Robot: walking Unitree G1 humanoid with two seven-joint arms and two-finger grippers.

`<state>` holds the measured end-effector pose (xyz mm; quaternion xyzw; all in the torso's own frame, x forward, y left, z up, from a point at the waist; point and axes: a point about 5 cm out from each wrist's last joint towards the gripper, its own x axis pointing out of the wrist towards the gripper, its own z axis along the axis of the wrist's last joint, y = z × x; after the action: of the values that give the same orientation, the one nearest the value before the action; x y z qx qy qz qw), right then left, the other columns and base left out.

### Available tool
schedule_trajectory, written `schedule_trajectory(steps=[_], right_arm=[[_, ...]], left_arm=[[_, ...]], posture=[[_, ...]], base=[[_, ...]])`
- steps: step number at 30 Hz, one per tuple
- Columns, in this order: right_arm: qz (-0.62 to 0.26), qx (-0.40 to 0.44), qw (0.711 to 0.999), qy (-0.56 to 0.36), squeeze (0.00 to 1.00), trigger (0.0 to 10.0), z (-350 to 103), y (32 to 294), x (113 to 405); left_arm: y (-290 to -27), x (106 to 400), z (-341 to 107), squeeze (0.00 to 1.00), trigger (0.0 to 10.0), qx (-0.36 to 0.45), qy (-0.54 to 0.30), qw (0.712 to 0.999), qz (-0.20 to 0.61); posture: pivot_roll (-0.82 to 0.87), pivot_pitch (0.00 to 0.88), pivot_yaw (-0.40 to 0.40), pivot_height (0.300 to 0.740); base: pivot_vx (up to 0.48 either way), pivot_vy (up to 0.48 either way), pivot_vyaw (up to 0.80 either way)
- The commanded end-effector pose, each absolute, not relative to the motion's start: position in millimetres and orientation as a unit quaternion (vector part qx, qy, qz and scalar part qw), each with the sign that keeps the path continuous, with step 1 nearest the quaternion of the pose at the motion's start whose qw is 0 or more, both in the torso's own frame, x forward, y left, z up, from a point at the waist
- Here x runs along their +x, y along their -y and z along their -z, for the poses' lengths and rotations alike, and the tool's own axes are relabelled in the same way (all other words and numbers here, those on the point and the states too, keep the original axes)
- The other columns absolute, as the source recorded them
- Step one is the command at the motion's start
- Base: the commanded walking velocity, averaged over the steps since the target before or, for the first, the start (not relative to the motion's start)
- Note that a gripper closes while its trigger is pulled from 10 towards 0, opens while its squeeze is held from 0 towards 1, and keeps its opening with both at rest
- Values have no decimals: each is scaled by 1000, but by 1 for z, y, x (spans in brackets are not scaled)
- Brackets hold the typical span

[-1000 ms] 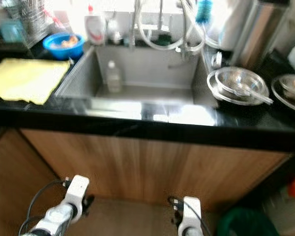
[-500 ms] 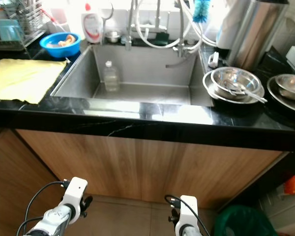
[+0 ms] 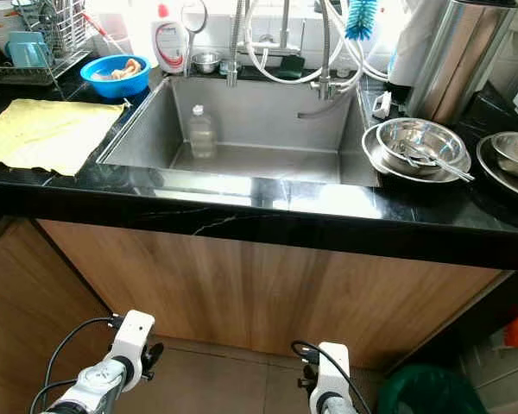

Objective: Kitchen organization

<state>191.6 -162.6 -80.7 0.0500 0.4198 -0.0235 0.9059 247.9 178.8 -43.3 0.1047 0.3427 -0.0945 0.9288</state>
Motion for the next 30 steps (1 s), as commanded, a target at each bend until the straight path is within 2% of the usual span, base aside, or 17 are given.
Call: schedule_trajectory(steps=[1,11,23,30], right_arm=[[25,50,908,-416,0,10000,80,163,194],[23,47,907,-419,0,10000,80,164,193],[16,46,905,-422,0,10000,80,164,193],[15,46,907,-419,0,10000,80,164,193]], left_arm=[[-180,245,46,0,10000,104,-353,925,92],[-178,245,46,0,10000,98,-351,927,91],[-176,245,46,0,10000,91,-349,928,93],[-176,244,46,0,10000,92,-350,927,94]], posture=[[57,0,13,727],[56,0,6,727],[56,0,3,666],[58,0,1,662]], base=[[315,0,0],[339,0,0],[0,0,-462],[0,0,-66]])
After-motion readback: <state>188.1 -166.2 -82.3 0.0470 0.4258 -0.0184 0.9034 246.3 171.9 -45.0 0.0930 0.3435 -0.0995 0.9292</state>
